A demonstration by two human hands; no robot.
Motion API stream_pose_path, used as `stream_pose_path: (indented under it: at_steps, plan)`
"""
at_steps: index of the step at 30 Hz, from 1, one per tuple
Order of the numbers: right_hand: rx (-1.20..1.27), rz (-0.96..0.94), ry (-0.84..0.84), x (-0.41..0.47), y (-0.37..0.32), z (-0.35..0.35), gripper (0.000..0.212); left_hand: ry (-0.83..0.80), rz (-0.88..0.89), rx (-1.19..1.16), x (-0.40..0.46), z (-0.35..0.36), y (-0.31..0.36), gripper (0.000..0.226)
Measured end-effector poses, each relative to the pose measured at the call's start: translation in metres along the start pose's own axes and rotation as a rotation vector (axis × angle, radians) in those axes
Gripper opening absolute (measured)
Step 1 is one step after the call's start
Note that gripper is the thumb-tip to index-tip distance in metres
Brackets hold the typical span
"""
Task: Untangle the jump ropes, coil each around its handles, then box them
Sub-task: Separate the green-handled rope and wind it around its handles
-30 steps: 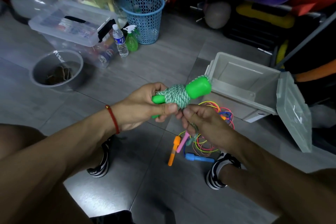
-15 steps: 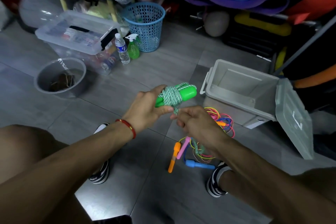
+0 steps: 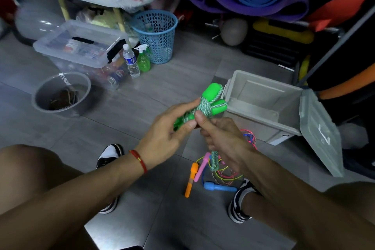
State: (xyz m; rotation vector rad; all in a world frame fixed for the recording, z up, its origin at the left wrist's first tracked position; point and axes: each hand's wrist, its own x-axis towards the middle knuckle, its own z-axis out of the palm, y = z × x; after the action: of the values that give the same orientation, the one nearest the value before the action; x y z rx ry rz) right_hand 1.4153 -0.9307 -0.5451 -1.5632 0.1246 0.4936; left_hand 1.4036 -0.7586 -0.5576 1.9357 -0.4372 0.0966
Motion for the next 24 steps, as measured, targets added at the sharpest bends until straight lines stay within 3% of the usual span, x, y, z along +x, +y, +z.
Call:
stream_pose_path:
  at_steps: [4, 6, 7, 9, 11, 16, 19, 21, 24]
  plan:
    - [-0.058, -0.072, -0.052, -0.001, 0.003, -0.003, 0.037, 0.038, -0.377, -0.405, 0.005, -0.006, 0.003, 0.05]
    - [-0.084, -0.096, -0.112, -0.001, -0.001, -0.007, 0.032, -0.093, -0.586, -0.608, 0.006, -0.01, 0.0, 0.054]
    - [-0.102, -0.109, -0.141, -0.001, -0.002, -0.008, 0.029, -0.184, -0.609, -0.621, 0.007, -0.011, -0.001, 0.048]
    - [-0.182, -0.119, -0.142, -0.004, -0.005, -0.007, 0.026, -0.242, -0.564, -0.508, 0.007, -0.011, 0.0, 0.032]
    - [-0.322, -0.134, -0.068, -0.001, -0.004, -0.006, 0.032, -0.183, -0.534, -0.37, 0.01, -0.012, -0.001, 0.024]
    - [-0.91, -0.242, 0.07, 0.01, 0.009, -0.002, 0.047, -0.176, -0.522, 0.157, 0.018, -0.014, -0.018, 0.021]
    - [-1.317, -0.359, 0.06, 0.005, 0.009, 0.003, 0.025, -0.152, -0.558, 0.412, 0.022, -0.011, -0.017, 0.034]
    - [-1.53, -0.478, 0.039, -0.002, 0.002, 0.006, 0.011, -0.122, -0.591, 0.421, 0.025, -0.011, -0.014, 0.048]
    - [-1.698, -0.603, -0.018, -0.009, -0.009, 0.006, 0.009, -0.111, -0.591, 0.482, 0.027, -0.011, -0.011, 0.047]
